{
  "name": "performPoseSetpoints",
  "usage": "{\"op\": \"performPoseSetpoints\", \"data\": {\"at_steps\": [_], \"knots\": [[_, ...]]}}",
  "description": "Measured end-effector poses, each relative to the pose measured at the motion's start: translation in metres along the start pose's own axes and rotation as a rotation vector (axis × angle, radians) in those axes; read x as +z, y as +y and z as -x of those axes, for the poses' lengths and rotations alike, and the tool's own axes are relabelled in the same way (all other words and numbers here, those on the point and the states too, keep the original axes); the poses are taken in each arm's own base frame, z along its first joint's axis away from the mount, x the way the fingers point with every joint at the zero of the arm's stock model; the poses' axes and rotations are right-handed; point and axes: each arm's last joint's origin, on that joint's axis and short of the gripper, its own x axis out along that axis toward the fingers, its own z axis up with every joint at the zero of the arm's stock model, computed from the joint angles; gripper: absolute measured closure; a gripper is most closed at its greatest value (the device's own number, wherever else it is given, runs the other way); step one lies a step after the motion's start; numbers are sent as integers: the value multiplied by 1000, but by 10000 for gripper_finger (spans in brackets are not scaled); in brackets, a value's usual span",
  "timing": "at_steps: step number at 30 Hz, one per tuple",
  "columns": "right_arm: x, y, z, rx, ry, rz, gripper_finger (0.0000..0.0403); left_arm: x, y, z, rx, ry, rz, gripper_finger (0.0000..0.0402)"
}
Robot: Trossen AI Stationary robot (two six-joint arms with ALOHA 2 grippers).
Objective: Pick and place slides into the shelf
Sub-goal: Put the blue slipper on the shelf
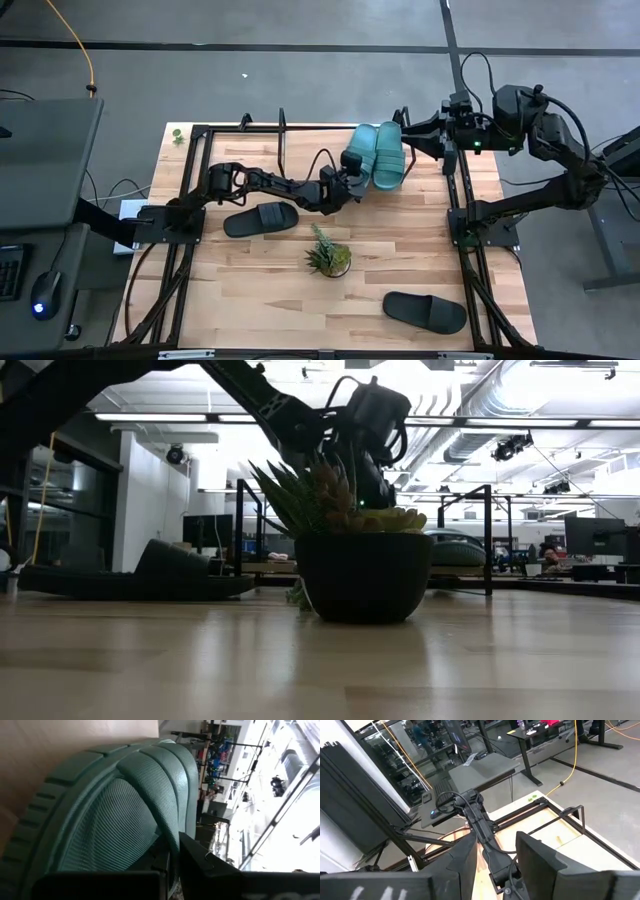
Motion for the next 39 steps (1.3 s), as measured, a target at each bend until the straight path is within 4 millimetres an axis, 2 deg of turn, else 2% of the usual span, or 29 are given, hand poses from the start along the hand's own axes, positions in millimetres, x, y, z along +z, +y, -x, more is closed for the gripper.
{"op": "performPoseSetpoints", "data": {"at_steps": [11, 14, 18, 26, 30, 34, 39], "knots": [[0, 0, 0, 0, 0, -3, 275, 1, -1, -3, 7, 11, 3, 389], [0, 0, 0, 0, 0, -7, 275, 1, -1, -3, 14, 26, 4, 375], [0, 0, 0, 0, 0, -7, 275, 0, -1, -3, 35, 66, -5, 320], [0, 0, 0, 0, 0, -7, 275, -1, -1, -2, 40, 83, -17, 162], [0, 0, 0, 0, 0, -2, 275, -3, -2, -2, 34, 104, 0, 99], [0, 0, 0, 0, 0, 3, 275, -4, -3, -1, 27, 119, 1, 60], [0, 0, 0, 7, 6, 20, 275, -9, -12, 1, -43, 152, 7, 50]]}}
